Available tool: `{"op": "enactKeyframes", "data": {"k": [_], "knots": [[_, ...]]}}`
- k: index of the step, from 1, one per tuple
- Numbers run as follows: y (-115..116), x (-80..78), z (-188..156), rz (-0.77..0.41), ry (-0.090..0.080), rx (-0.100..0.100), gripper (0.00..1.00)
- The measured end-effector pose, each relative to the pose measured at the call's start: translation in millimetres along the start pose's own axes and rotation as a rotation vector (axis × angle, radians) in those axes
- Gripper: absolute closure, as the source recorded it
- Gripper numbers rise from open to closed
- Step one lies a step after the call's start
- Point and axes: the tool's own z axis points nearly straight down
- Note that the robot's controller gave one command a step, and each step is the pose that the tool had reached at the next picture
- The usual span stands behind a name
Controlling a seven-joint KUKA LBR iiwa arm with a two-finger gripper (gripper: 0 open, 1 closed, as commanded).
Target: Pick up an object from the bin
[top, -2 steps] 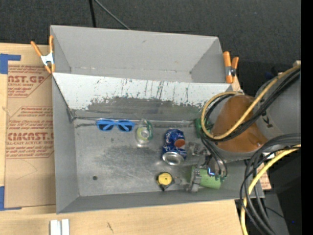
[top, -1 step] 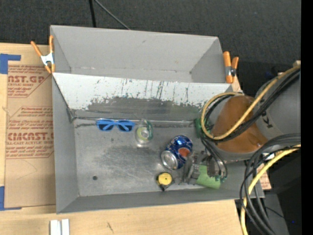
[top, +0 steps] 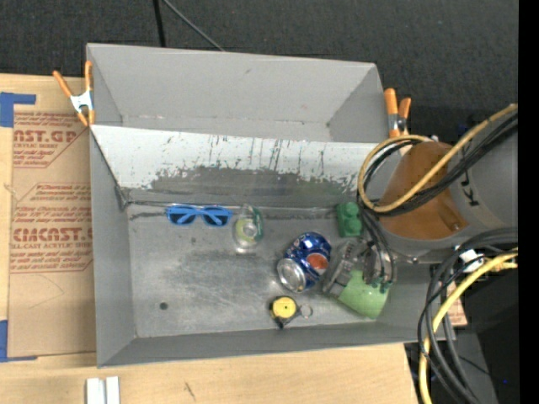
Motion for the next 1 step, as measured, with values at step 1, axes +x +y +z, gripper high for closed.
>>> {"op": "enactKeyframes", "data": {"k": [1], "knots": [[-6.2,-1.6,0.6,0.003,-0.005,0.009,0.0]]}}
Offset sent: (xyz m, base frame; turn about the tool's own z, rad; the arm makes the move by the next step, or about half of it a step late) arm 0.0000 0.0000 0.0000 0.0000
